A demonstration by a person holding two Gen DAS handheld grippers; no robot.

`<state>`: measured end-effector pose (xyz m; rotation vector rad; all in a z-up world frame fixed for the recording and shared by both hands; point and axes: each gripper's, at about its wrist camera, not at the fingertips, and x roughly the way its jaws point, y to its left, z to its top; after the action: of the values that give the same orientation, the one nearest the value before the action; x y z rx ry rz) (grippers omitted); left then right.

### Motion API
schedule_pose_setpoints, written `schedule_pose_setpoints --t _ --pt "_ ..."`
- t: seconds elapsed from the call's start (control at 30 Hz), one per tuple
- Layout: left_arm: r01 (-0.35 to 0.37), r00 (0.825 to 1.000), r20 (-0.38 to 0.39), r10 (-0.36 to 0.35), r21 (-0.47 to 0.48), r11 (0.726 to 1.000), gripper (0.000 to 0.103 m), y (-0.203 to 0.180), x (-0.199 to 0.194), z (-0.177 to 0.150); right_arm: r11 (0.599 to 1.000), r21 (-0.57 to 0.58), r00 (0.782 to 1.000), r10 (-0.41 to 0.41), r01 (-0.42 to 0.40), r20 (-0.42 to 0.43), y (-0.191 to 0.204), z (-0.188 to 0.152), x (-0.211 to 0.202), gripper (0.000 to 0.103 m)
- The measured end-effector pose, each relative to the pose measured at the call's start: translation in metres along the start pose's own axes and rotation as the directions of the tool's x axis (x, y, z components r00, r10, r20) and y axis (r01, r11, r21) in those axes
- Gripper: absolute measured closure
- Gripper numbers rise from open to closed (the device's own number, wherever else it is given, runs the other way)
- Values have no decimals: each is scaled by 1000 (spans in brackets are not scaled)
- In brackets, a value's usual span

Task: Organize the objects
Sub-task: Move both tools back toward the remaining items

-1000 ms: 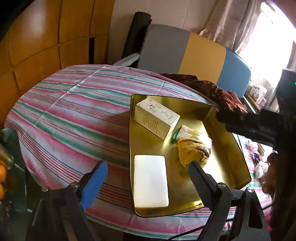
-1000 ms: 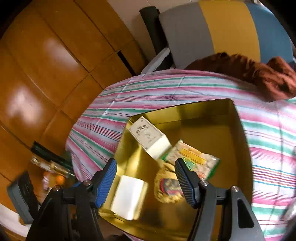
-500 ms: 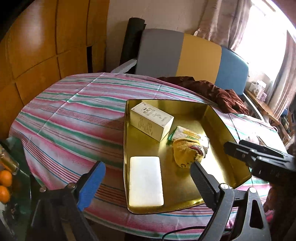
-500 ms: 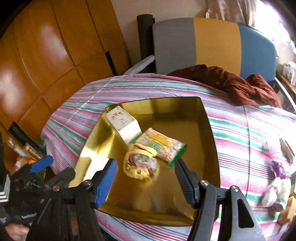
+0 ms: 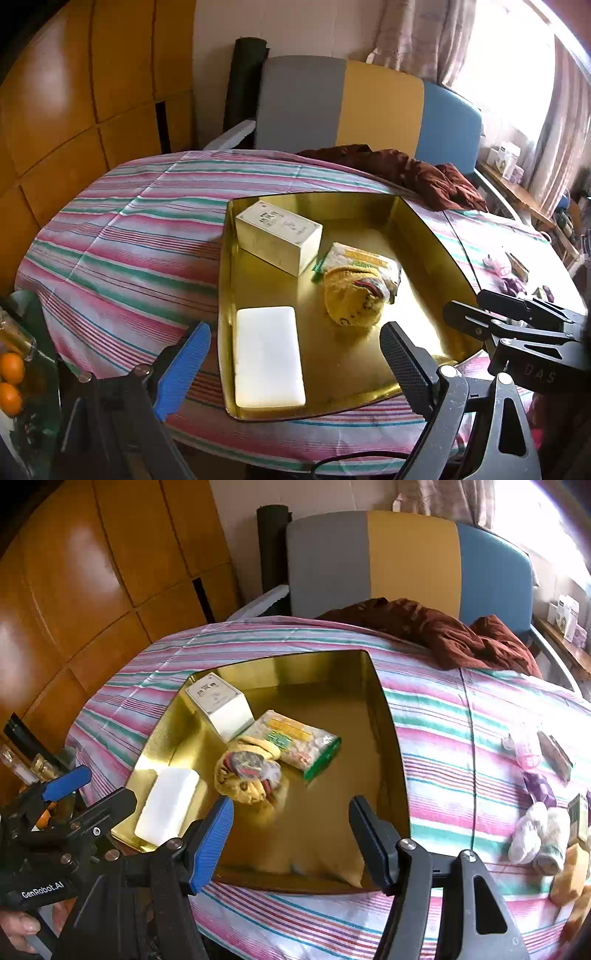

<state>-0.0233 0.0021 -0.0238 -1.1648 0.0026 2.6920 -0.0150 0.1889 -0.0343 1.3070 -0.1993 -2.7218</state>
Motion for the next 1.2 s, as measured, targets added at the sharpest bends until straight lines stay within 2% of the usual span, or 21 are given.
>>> schedule_pose_setpoints --t 0.37,0.6,0.9,1.03,1.2 --pt "29 1000 -11 -29 23 999 9 -12 3 -2 999 20 1000 -29 29 -5 -14 -8 -4 37" --pt "59 998 -16 -58 56 997 9 -27 6 2 996 77 998 -52 53 -24 -41 -16 -12 37" --pt "133 991 -9 -133 136 982 9 -62 7 14 973 176 988 -137 147 -71 -108 -35 -41 37" --pt "166 986 -12 -166 163 973 9 -77 8 19 949 232 975 -195 215 -108 -149 -48 -62 37" --pt "207 978 -20 -207 199 958 9 -96 9 23 900 304 948 -277 313 -156 -203 -68 -92 37"
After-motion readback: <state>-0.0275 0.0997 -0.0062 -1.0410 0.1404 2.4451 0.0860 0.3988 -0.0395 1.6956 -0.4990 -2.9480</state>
